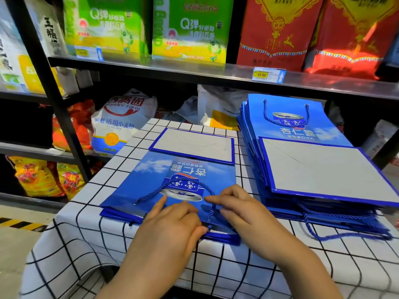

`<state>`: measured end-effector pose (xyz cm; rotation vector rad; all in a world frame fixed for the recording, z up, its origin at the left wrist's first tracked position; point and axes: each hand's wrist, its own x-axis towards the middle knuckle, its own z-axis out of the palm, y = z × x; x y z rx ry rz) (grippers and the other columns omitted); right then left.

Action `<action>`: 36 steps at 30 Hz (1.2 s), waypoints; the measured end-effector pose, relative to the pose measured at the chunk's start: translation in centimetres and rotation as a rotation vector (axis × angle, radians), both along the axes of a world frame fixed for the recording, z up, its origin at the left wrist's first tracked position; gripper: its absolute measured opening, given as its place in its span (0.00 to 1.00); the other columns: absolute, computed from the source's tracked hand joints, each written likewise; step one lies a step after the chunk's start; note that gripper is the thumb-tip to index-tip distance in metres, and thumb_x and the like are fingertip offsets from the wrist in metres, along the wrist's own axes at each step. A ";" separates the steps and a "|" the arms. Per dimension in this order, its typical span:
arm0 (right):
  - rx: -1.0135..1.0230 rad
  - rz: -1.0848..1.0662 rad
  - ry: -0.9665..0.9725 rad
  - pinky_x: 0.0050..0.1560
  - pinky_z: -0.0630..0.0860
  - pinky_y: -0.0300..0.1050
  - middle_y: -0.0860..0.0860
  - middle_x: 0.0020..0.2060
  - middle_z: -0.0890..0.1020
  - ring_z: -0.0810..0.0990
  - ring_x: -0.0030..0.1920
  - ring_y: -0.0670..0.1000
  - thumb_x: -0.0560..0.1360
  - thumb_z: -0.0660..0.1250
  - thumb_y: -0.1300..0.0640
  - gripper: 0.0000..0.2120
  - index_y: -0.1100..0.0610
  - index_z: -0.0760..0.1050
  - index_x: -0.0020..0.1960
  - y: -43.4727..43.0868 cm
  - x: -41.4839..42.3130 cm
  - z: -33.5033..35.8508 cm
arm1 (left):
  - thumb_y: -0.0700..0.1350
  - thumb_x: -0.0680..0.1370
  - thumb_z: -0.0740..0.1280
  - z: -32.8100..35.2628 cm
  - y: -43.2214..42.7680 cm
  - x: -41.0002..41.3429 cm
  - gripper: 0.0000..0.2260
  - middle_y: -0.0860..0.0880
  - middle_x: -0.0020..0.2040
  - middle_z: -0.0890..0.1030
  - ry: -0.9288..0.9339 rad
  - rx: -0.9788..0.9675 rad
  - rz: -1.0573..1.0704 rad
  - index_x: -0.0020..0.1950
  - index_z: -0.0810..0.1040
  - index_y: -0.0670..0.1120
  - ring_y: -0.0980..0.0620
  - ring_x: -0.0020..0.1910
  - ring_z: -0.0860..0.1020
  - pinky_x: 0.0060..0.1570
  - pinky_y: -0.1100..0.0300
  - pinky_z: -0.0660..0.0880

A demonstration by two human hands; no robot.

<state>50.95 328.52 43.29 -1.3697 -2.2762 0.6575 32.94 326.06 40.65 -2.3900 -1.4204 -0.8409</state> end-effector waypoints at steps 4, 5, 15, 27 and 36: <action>0.024 0.025 -0.122 0.54 0.71 0.45 0.38 0.49 0.66 0.72 0.48 0.42 0.77 0.61 0.50 0.09 0.43 0.76 0.55 0.3 -0.4 0.3 | 0.56 0.69 0.60 -0.5 -0.3 0.1 0.10 0.56 0.42 0.82 -0.182 -0.033 -0.019 0.32 0.75 0.53 0.58 0.44 0.74 0.49 0.56 0.76; 0.026 0.017 -0.117 0.53 0.71 0.44 0.38 0.47 0.66 0.71 0.45 0.40 0.76 0.62 0.49 0.07 0.45 0.77 0.52 0.4 -0.4 0.4 | 0.57 0.68 0.61 -0.7 -0.4 0.1 0.09 0.56 0.43 0.82 -0.213 -0.034 -0.036 0.35 0.72 0.53 0.58 0.45 0.73 0.50 0.59 0.75; 0.178 -0.202 -0.109 0.46 0.69 0.43 0.47 0.49 0.71 0.73 0.43 0.50 0.78 0.57 0.51 0.07 0.52 0.71 0.46 0.8 -1.2 0.1 | 0.63 0.66 0.56 -0.7 -0.1 -0.6 0.15 0.62 0.39 0.79 -0.062 -0.039 0.005 0.48 0.68 0.58 0.60 0.44 0.70 0.48 0.65 0.63; 0.117 0.099 -0.190 0.66 0.47 0.27 0.37 0.70 0.63 0.56 0.70 0.36 0.70 0.54 0.37 0.31 0.42 0.58 0.72 -2.3 -0.5 -0.4 | 0.61 0.80 0.42 0.0 0.0 -1.0 0.28 0.60 0.31 0.78 -0.037 -0.041 -0.032 0.38 0.80 0.56 0.61 0.33 0.72 0.38 0.65 0.64; 0.155 -0.064 0.523 0.41 0.74 0.30 0.39 0.36 0.83 0.81 0.38 0.39 0.60 0.70 0.46 0.09 0.40 0.80 0.40 -2.5 0.8 1.2 | 0.69 0.65 0.65 1.9 -0.7 -6.1 0.41 0.58 0.70 0.65 -0.502 0.186 0.046 0.71 0.62 0.49 0.59 0.71 0.60 0.69 0.57 0.56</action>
